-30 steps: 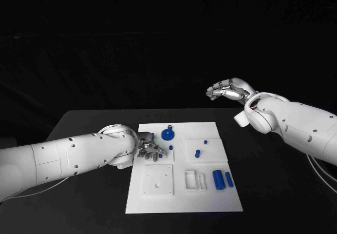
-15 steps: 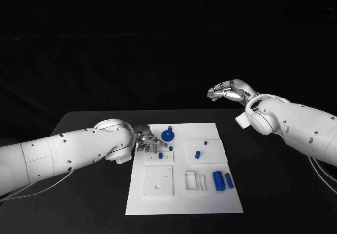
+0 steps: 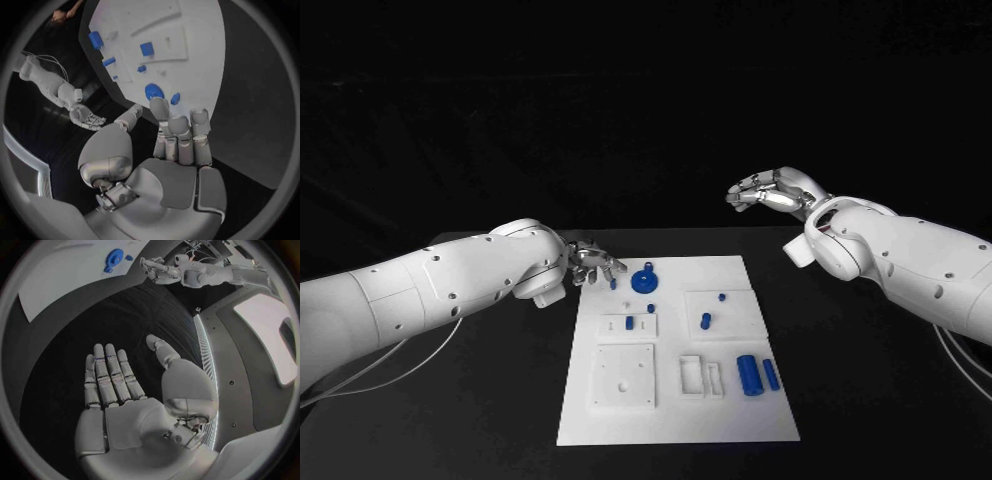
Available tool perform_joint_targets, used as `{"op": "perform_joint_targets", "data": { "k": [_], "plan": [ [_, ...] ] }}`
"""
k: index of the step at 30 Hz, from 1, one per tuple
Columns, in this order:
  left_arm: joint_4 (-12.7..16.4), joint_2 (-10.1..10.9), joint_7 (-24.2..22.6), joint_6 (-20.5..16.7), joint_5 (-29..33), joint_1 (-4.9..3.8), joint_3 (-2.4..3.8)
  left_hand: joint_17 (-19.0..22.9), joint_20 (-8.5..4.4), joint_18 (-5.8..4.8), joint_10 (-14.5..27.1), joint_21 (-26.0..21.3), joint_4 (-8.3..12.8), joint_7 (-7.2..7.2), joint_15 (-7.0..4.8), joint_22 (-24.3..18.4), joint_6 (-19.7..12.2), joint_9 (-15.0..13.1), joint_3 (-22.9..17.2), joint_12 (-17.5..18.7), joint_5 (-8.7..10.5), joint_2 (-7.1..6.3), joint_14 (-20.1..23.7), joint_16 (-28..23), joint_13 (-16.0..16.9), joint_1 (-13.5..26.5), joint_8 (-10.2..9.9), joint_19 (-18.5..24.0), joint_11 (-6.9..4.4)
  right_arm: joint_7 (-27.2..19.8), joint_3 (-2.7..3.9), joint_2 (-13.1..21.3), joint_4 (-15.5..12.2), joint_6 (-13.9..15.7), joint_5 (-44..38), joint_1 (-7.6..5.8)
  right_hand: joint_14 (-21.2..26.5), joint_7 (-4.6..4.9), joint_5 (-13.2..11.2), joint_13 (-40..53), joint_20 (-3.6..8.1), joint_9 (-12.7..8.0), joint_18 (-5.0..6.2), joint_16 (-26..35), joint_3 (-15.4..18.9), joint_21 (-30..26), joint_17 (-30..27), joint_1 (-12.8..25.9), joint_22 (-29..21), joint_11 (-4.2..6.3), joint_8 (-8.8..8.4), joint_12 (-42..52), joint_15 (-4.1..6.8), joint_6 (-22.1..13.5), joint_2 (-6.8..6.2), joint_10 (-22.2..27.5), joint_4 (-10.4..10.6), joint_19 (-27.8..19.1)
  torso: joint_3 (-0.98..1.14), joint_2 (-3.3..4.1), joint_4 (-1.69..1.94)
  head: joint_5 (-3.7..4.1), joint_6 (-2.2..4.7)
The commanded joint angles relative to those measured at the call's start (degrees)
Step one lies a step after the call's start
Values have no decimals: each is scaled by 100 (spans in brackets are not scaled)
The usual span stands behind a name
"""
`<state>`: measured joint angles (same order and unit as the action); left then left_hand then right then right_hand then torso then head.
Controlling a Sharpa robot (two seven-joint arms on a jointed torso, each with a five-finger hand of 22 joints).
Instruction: Assemble the parts on the task board
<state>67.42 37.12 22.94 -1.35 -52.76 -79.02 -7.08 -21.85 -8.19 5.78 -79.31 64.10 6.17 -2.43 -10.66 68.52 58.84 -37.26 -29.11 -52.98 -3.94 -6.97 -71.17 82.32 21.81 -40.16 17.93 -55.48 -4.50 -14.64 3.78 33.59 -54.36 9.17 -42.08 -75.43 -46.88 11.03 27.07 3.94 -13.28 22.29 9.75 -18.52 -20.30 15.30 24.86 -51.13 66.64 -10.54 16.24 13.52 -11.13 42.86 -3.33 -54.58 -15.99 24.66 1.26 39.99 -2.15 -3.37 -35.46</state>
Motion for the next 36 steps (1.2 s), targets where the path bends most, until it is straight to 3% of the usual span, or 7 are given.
{"op": "perform_joint_targets", "data": {
  "k": [1, 10, 19, 23, 28, 36],
  "plan": [
    [-294, -134, -169, 50, 248, -53, 18, 11, -662, 10, -14, -28, 38, -3, 34, -9, -32, -8, 20, 24, -96, 11, -4, -28, -11, -52, -6, 26, 39, -54, 3, -15, 1, -46, 8, 5, 55, 201, 30, -5, 7, -9, -67, 22, 23, -33, -6, 50, 8, 3, -2, -31, -2, -41, 15, -23, 5, -53, -8, 8, -4, -5, 25],
    [-893, -396, -92, 212, -242, -119, 45, 24, -655, -3, -18, -43, 120, -14, 45, -18, -68, -19, 66, 50, -132, -54, -11, -56, -28, -126, -10, 18, 50, -49, 3, -24, -6, -41, 8, 6, 56, 202, 31, -5, 7, -10, -66, 22, 23, -34, -6, 50, 9, 3, -3, -32, -2, -43, 17, -24, 4, -52, -3, 13, -5, 2, 18],
    [-1294, -626, -245, 541, -377, -124, 39, 45, -645, -19, 1, -85, 132, -25, 58, -36, -85, -37, 98, 101, -69, -114, 12, -105, -58, -167, -4, 31, 63, -42, 3, -19, -38, -13, 8, 5, 56, 203, 32, -4, 6, -12, -65, 21, 23, -35, -7, 49, 11, 3, -2, -34, -1, -45, 17, -27, 3, -52, 1, 25, -15, 2, -13],
    [-1509, -745, -277, 742, -377, -119, 38, 49, -642, -25, 5, -96, 124, -29, 63, -39, -89, -39, 104, 111, -50, -135, 19, -116, -63, -166, -4, 40, 67, -43, 3, -25, -48, -13, 8, 5, 59, 203, 32, -4, 6, -12, -64, 23, 23, -36, -9, 48, 12, 4, -2, -35, -2, -44, 15, -28, 1, -53, -11, 29, -18, -1, -27],
    [-1730, -880, -312, 854, -377, -73, 33, 69, -632, -39, 27, -136, 26, -51, 84, -50, -131, -36, 121, 165, 67, -162, 53, -166, -93, -101, -25, 71, 90, -47, 3, -35, -68, -19, 8, 5, 62, 203, 32, -4, 6, -12, -64, 25, 23, -37, -10, 47, 13, 4, -1, -35, -3, -43, 15, -29, 1, -54, -11, 41, -33, -1, -14],
    [-1905, -979, -319, 994, -378, -21, 29, 72, -630, -44, 20, -156, -92, -55, 89, -52, -145, -40, 155, 188, 99, -191, 56, -180, -106, -3, -32, 84, 93, -47, 3, -32, -86, -13, 8, 3, 68, 204, 31, -4, 4, -13, -64, 27, 25, -40, -13, 52, 15, 4, 0, -38, -5, -44, 16, -31, 3, -57, -14, 63, -74, -11, -11]
  ]
}}
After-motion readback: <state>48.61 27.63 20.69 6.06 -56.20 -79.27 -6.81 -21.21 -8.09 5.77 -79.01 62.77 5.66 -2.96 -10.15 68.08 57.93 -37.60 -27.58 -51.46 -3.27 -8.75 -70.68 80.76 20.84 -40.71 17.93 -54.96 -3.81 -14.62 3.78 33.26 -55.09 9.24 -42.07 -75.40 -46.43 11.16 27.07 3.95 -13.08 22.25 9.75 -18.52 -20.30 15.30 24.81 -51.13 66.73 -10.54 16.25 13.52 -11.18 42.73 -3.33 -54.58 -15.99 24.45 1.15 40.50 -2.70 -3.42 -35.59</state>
